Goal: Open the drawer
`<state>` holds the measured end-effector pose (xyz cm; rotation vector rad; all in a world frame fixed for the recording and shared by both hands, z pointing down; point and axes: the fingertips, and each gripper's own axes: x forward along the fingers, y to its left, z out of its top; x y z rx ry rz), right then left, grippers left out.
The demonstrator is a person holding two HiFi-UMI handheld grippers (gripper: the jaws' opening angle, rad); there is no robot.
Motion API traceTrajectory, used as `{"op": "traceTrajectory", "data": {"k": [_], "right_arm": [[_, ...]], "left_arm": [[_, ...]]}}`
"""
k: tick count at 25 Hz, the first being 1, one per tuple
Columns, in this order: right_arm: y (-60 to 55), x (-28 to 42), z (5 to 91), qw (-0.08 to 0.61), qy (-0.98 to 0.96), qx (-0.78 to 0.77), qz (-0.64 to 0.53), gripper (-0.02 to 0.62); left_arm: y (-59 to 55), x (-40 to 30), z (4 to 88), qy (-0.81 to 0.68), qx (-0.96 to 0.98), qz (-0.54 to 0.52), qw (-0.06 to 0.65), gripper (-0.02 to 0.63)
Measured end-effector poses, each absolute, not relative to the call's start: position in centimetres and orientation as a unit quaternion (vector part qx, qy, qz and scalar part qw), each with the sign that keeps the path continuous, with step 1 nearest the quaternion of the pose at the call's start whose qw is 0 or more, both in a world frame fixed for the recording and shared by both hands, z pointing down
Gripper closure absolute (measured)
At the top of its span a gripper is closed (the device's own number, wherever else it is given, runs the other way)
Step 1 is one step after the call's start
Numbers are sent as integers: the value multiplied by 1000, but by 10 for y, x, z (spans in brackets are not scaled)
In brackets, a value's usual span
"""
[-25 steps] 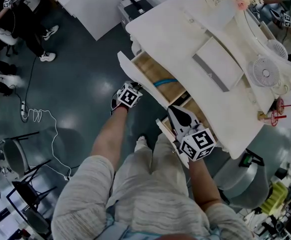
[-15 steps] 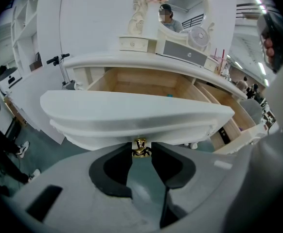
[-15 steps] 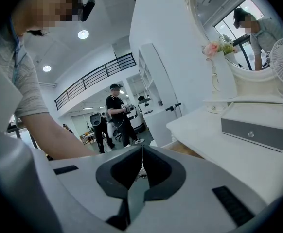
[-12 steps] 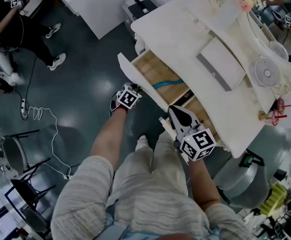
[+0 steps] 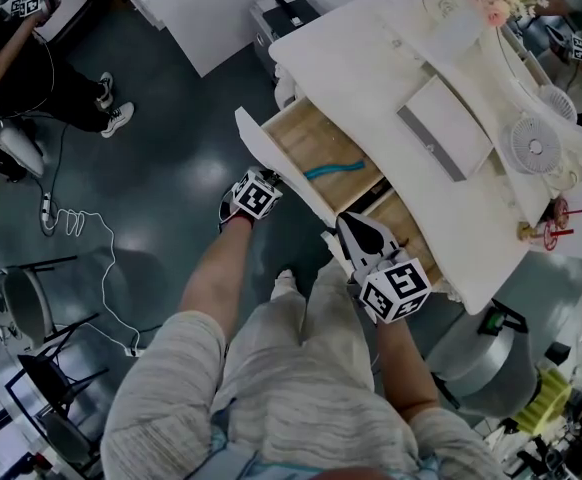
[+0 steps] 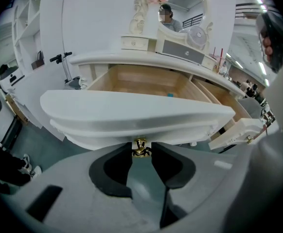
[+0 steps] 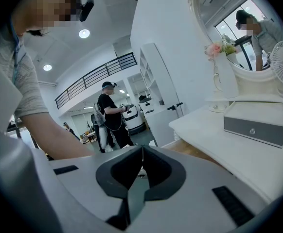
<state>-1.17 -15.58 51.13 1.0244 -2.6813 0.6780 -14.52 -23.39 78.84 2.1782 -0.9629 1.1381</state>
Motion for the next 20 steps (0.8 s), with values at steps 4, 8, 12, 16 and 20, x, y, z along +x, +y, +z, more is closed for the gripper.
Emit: {"op": "traceTrajectory", "data": {"k": [4, 8, 12, 16, 20], "right_arm": [[-152, -13, 513, 99, -905, 345, 229, 584], [-148, -15, 513, 100, -906, 342, 228, 585], [-145, -17, 514, 101, -907, 341, 228, 586], [-143, -19, 514, 102, -908, 338, 227, 585], [-139, -23, 516, 105, -908, 336, 227, 585]], "left_arm": [[-229, -146, 789, -355, 800, 412, 253, 474], [-224, -152, 788, -357, 797, 416, 254, 474], [-220, -157, 790, -357, 796, 419, 253, 474], [-216, -159, 791, -357, 796, 417, 255, 474], [-213, -163, 791, -359, 798, 414, 252, 474]]}}
